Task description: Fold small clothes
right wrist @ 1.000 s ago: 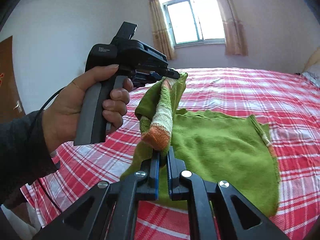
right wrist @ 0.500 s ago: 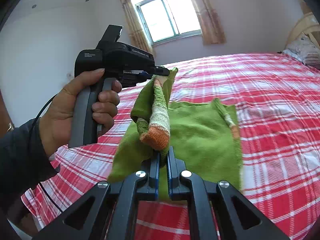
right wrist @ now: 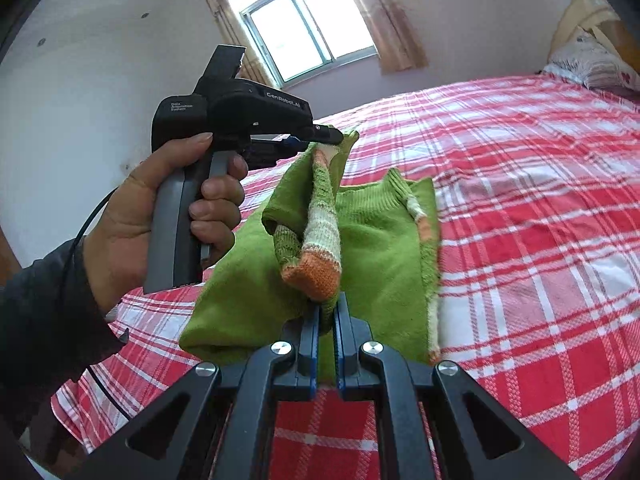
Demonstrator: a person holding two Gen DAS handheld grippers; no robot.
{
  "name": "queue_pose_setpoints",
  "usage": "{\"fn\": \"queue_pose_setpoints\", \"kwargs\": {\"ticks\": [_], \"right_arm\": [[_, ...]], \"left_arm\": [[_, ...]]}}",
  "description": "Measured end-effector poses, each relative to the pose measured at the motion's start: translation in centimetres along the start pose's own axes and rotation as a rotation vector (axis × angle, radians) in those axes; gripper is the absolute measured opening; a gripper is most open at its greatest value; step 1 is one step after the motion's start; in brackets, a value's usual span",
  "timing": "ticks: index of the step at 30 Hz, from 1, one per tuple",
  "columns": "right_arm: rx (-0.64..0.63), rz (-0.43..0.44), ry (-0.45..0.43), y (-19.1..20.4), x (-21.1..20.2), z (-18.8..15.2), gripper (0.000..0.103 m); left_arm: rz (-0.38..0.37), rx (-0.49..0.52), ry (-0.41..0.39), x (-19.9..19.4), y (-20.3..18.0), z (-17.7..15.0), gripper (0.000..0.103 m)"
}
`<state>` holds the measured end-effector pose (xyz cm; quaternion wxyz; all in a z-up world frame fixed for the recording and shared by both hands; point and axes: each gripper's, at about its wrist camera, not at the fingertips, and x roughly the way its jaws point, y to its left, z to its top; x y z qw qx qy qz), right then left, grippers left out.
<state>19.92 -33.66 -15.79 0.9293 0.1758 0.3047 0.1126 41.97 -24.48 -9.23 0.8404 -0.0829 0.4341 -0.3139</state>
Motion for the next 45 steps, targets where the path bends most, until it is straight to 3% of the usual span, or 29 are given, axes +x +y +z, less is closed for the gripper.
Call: {"fn": "queue_pose_setpoints", "kwargs": {"ticks": [16, 20, 23, 24, 26, 30, 32, 33, 34, 35, 36, 39, 41, 42, 43, 44, 45], "right_arm": [[0.125, 0.008, 0.022, -2.7, -0.4, -2.3, 0.005], [0.193, 0.005, 0.023, -4.2, -0.8, -2.9, 0.005], [0.208, -0.008, 0.021, -4.6, -0.9, -3.3, 0.004], [0.209, -0.018, 0.023, -4.7, -0.9, -3.4, 0.0], [0.232, -0.018, 0.028, -5.1, -1.0, -3.6, 0.0], [0.257, -0.059, 0.008, -5.3, -2.0, -2.9, 0.001], [0.221, -0.073, -0.015, -4.8, -2.6, -1.6, 0.008], [0.204, -0.069, -0.026, -4.5, -2.7, -0.6, 0.028], [0.203, -0.061, -0.037, -4.3, -2.6, 0.4, 0.062], [0.206, -0.049, -0.056, -4.1, -2.6, 1.3, 0.075], [0.194, -0.028, -0.074, -3.7, -2.5, 2.1, 0.082], [0.077, -0.043, -0.012, -1.6, 0.7, 5.4, 0.079], [0.078, -0.03, 0.065, -1.3, 3.7, 6.6, 0.077], [0.103, -0.025, 0.119, -1.6, 5.5, 6.9, 0.066], [0.137, -0.024, 0.163, -2.1, 7.1, 6.8, 0.036], [0.152, -0.025, 0.195, -2.5, 8.0, 6.7, 0.025], [0.148, -0.053, 0.209, -2.9, 8.6, 6.6, 0.021]], "left_arm": [[0.011, 0.08, 0.049, 4.0, -3.1, -1.6, 0.008], [0.058, 0.122, 0.045, 4.2, -4.2, -2.0, 0.011], [0.061, 0.155, 0.028, 2.6, -4.7, -2.3, 0.033], [0.077, 0.176, 0.005, 1.6, -4.9, -2.5, 0.053], [0.095, 0.211, -0.076, -1.3, -4.7, -3.4, 0.077], [0.186, 0.261, -0.174, -7.0, -2.1, -6.5, 0.083], [0.24, 0.252, -0.203, -8.7, -0.4, -7.9, 0.091], [0.255, 0.238, -0.223, -10.0, 0.9, -8.9, 0.093], [0.271, 0.226, -0.231, -10.6, 1.7, -9.6, 0.093], [0.289, 0.216, -0.233, -11.2, 2.7, -10.5, 0.093], [0.293, 0.212, -0.232, -11.6, 3.5, -11.2, 0.094], [0.32, 0.187, -0.218, -11.5, 4.8, -12.8, 0.096], [0.308, 0.153, -0.199, -11.2, 5.5, -13.6, 0.095], [0.298, 0.13, -0.19, -10.9, 5.9, -13.9, 0.095], [0.291, 0.122, -0.189, -11.0, 5.9, -14.2, 0.095], [0.285, 0.114, -0.188, -10.9, 6.1, -14.4, 0.095], [0.283, 0.111, -0.184, -10.8, 6.0, -14.6, 0.095]]}}
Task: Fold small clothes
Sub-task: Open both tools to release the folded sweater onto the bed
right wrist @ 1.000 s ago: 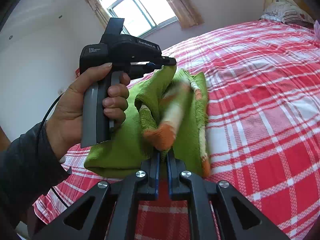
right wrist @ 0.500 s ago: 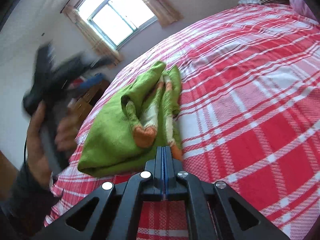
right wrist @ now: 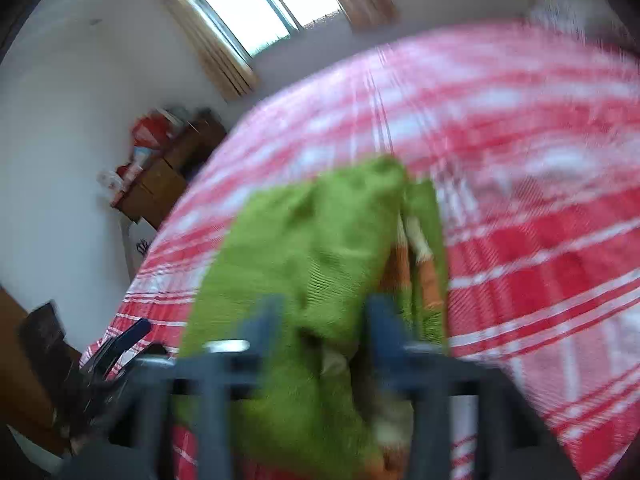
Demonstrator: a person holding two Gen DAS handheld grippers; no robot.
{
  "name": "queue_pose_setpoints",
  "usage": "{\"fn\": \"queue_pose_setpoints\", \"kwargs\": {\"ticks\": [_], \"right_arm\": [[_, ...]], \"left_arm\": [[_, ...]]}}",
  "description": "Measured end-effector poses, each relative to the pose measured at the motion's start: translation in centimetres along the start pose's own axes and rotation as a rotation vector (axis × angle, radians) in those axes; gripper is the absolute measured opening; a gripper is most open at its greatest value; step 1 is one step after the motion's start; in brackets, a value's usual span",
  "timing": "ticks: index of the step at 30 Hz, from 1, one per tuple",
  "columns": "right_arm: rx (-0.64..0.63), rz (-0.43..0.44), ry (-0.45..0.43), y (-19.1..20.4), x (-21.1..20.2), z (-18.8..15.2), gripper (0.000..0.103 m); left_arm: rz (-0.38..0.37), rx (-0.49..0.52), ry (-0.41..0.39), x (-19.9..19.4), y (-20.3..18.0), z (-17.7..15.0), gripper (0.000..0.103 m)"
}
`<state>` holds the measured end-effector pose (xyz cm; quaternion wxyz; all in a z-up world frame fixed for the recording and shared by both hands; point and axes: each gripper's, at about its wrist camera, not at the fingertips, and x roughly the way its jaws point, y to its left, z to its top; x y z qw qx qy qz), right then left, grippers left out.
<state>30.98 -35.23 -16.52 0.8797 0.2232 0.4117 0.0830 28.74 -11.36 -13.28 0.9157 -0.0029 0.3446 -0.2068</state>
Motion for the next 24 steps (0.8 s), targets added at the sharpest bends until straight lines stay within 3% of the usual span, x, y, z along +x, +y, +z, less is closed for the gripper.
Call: {"fn": "queue_pose_setpoints", "kwargs": {"ticks": [6, 11, 12, 13, 14, 16, 18, 21, 24], "right_arm": [[-0.025, -0.079, -0.092, -1.7, -3.4, -1.3, 0.014], [-0.044, -0.107, -0.043, -2.8, -1.7, -1.2, 0.016], [-0.057, -0.12, -0.044, -2.4, -1.9, -0.9, 0.02], [-0.059, -0.153, -0.054, -2.0, -2.2, -0.5, 0.034], [-0.064, -0.18, -0.076, -1.7, -2.6, -0.3, 0.04], [-0.103, -0.237, -0.165, 0.1, -4.4, 0.2, 0.044], [-0.195, -0.209, -0.191, 2.9, -5.0, 0.6, 0.044], [-0.35, -0.132, -0.098, 7.4, -2.7, 0.6, 0.044], [-0.402, -0.098, 0.008, 9.1, 1.3, 0.7, 0.044]], "left_arm": [[-0.006, 0.06, 0.003, -0.2, -1.4, 0.0, 0.096], [-0.002, 0.06, 0.031, 0.9, -2.0, 0.2, 0.098], [-0.003, 0.055, 0.03, 0.8, -2.0, 0.2, 0.098], [-0.009, 0.049, 0.021, 0.6, -2.0, 0.4, 0.098], [-0.003, 0.048, 0.007, 0.2, -2.1, 0.7, 0.098], [0.027, 0.057, -0.021, -0.3, -2.2, 1.0, 0.1], [0.062, 0.07, -0.007, 0.1, -2.2, 0.9, 0.103], [0.079, 0.086, 0.069, 1.6, -1.9, -0.7, 0.103], [0.091, 0.076, 0.083, 1.9, -1.8, -2.4, 0.103]]}}
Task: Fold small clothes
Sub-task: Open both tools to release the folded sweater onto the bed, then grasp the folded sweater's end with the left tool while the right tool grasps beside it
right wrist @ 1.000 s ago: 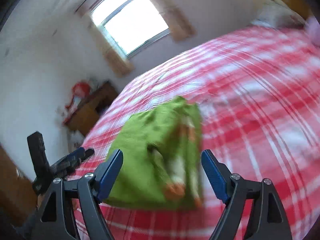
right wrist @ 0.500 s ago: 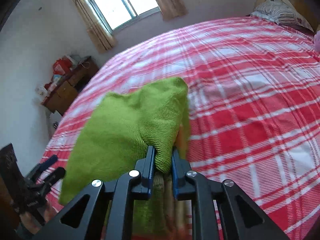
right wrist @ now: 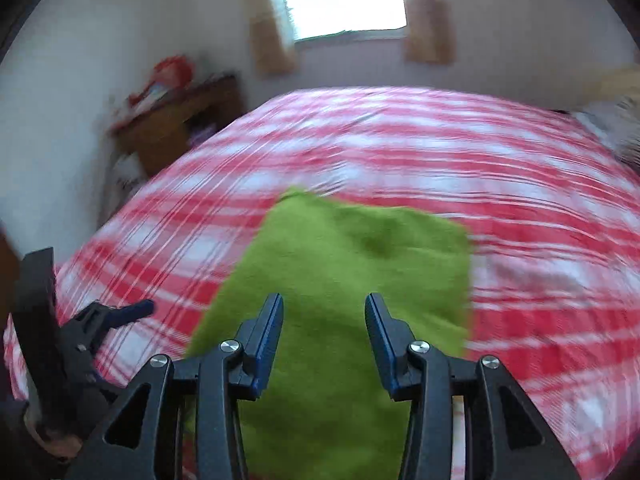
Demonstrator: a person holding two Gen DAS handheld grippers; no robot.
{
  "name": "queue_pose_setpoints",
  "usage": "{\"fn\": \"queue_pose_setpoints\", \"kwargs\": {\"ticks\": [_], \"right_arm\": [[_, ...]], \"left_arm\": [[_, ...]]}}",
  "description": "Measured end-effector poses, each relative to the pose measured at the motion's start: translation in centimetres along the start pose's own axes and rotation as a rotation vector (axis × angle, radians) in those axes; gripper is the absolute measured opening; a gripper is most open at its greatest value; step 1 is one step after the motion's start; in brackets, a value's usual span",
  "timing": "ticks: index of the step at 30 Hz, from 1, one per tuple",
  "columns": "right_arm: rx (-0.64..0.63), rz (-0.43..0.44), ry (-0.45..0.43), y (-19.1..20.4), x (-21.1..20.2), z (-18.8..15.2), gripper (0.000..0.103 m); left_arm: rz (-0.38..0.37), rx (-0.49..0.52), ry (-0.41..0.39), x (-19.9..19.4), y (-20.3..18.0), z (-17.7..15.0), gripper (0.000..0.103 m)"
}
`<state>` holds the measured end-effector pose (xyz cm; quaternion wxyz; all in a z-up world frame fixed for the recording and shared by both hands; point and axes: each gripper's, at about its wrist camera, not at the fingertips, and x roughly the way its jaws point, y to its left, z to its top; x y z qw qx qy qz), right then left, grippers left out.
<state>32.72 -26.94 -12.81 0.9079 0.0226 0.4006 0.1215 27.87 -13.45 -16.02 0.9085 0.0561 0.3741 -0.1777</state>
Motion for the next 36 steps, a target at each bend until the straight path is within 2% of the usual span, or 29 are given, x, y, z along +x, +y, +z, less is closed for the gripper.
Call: {"fn": "queue_pose_setpoints", "kwargs": {"ticks": [3, 4, 6, 8, 9, 11, 13, 14, 18, 22, 25, 26, 28, 30, 32, 36], "right_arm": [[-0.016, -0.02, 0.116, 0.5, 4.7, -0.3, 0.044], [-0.008, -0.041, 0.092, 0.2, 5.3, -0.1, 0.045], [0.037, -0.052, 0.114, -0.1, 5.4, 0.5, 0.045], [0.018, -0.098, 0.1, 0.9, 4.5, 1.0, 0.045], [-0.003, -0.091, 0.078, 1.7, 3.9, 1.1, 0.045], [-0.058, 0.016, 0.042, 3.5, 3.4, 1.5, 0.045], [-0.127, -0.006, 0.085, 5.0, 4.7, 1.4, 0.045], [-0.134, -0.004, 0.139, 5.1, 6.4, 1.3, 0.045], [-0.036, 0.071, 0.16, 3.1, 8.1, 1.9, 0.049], [-0.084, 0.059, 0.067, 3.8, 4.9, 0.7, 0.051], [-0.013, 0.109, -0.027, 1.6, 0.9, -0.2, 0.051], [0.016, 0.123, -0.034, 0.5, -0.1, -0.8, 0.052], [0.06, 0.056, -0.03, -1.7, -1.2, -2.4, 0.052], [0.077, 0.012, 0.04, -3.6, -0.3, -4.6, 0.052], [0.048, 0.045, -0.007, -4.0, -0.6, -5.7, 0.051], [0.015, 0.034, -0.002, -3.3, -1.2, -5.6, 0.051]], "left_arm": [[-0.019, -0.029, 0.005, -0.1, 0.4, -0.6, 0.103], [-0.025, -0.031, 0.012, -0.1, 0.4, -0.6, 0.103], [-0.046, -0.04, 0.012, 0.0, 0.4, -0.6, 0.103], [-0.075, -0.072, 0.026, 0.2, 0.9, -0.7, 0.103], [-0.084, -0.081, 0.026, 0.2, 1.0, -0.7, 0.103], [-0.099, -0.089, 0.025, 0.2, 1.1, -0.9, 0.103], [-0.122, -0.104, 0.029, 0.2, 1.3, -1.0, 0.103], [-0.131, -0.117, 0.032, 0.2, 1.5, -1.0, 0.103], [-0.142, -0.149, 0.032, 0.1, 2.0, -1.3, 0.103], [-0.166, -0.17, 0.023, -0.3, 2.2, -1.4, 0.103], [-0.142, -0.181, -0.017, -1.2, 2.4, -1.0, 0.103], [-0.141, -0.178, -0.025, -1.3, 2.3, -0.8, 0.103], [-0.156, -0.157, -0.016, -1.4, 1.3, -0.3, 0.103], [-0.15, -0.126, -0.004, -1.0, 0.3, 0.2, 0.103], [-0.111, -0.101, 0.023, 0.3, -0.3, 0.6, 0.103], [-0.153, -0.154, 0.049, 1.7, 0.5, 0.1, 0.103]]}}
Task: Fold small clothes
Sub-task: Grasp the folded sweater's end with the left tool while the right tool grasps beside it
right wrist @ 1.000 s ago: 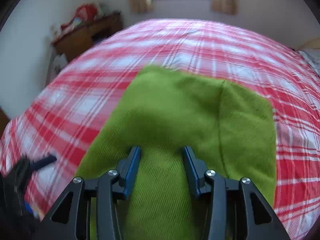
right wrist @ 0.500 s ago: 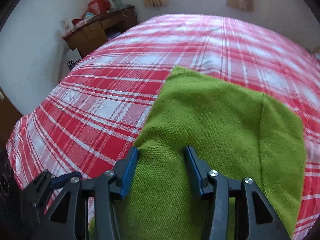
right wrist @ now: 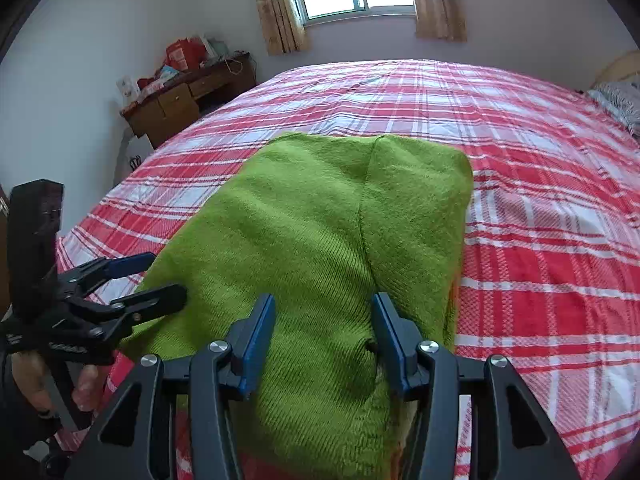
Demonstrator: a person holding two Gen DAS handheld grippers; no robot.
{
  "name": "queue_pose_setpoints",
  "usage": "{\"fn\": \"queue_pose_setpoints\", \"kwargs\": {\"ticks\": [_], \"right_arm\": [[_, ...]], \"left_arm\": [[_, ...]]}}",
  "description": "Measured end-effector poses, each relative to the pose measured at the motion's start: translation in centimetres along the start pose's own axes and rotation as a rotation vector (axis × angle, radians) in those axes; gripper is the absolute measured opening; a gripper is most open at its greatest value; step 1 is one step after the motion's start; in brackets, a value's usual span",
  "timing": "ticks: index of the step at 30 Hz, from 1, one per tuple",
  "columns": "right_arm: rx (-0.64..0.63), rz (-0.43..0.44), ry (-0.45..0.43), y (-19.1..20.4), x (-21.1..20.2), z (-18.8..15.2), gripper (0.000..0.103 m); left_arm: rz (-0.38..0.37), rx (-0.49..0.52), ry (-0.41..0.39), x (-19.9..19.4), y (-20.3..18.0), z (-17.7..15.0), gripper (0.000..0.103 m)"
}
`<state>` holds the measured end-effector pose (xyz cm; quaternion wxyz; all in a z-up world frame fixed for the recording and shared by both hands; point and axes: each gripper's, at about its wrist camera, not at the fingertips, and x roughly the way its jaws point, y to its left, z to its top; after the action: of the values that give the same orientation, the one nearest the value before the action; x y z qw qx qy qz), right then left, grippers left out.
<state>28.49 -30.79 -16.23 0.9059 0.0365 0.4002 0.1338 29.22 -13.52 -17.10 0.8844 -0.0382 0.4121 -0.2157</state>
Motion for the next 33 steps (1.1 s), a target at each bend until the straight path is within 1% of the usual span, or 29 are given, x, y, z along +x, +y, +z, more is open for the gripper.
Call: {"fn": "queue_pose_setpoints", "kwargs": {"ticks": [2, 3, 4, 5, 6, 7, 8, 9, 11, 15, 17, 20, 21, 24, 33], "right_arm": [[0.005, 0.027, -0.013, -0.3, -0.4, 0.1, 0.052], [0.019, 0.049, -0.04, -0.7, -1.1, 0.2, 0.052], [0.045, 0.075, -0.085, -1.4, -2.0, 0.3, 0.052], [0.085, 0.082, -0.135, -2.3, -3.0, 0.6, 0.052], [0.125, 0.081, -0.172, -3.4, -3.9, 0.7, 0.056], [0.177, 0.077, -0.204, -4.5, -4.5, 0.9, 0.066], [0.244, 0.065, -0.208, -5.9, -4.6, 1.1, 0.07], [0.292, 0.066, -0.194, -6.9, -4.3, 1.4, 0.072], [0.369, 0.073, -0.164, -9.2, -3.3, 1.7, 0.072], [0.425, 0.075, -0.071, -12.0, -0.3, 1.9, 0.072], [0.418, 0.072, -0.042, -12.3, 0.9, 2.0, 0.072], [0.423, 0.107, -0.029, -12.4, 2.2, 2.3, 0.072], [0.424, 0.107, -0.023, -12.5, 2.5, 2.4, 0.071], [0.403, 0.13, -0.011, -12.2, 3.4, 3.1, 0.064], [0.424, 0.206, -0.003, -12.4, 5.7, 4.3, 0.056]], "left_arm": [[-0.012, -0.013, 0.009, 0.1, 0.4, -0.1, 0.103], [-0.013, -0.015, 0.009, 0.1, 0.5, -0.1, 0.103], [-0.012, -0.012, 0.007, 0.0, 0.5, -0.2, 0.103], [-0.01, -0.009, 0.008, 0.0, 0.4, -0.3, 0.103], [-0.009, -0.008, 0.008, -0.1, 0.3, -0.4, 0.103], [-0.008, -0.004, 0.006, -0.1, 0.2, -0.4, 0.103], [-0.011, -0.001, 0.008, -0.1, 0.2, -0.4, 0.103], [-0.014, -0.003, 0.009, -0.1, 0.2, -0.4, 0.103], [-0.016, -0.002, 0.008, -0.1, 0.1, -0.4, 0.103], [-0.022, -0.005, 0.008, 0.0, 0.1, -0.4, 0.103], [-0.026, -0.008, 0.009, 0.0, 0.2, -0.4, 0.103], [-0.032, -0.01, 0.01, 0.1, 0.3, -0.4, 0.103], [-0.035, -0.011, 0.012, 0.1, 0.3, -0.4, 0.103], [-0.043, -0.011, 0.014, 0.2, 0.4, -0.4, 0.103], [-0.058, -0.005, 0.017, 0.3, 0.3, -0.3, 0.103]]}}
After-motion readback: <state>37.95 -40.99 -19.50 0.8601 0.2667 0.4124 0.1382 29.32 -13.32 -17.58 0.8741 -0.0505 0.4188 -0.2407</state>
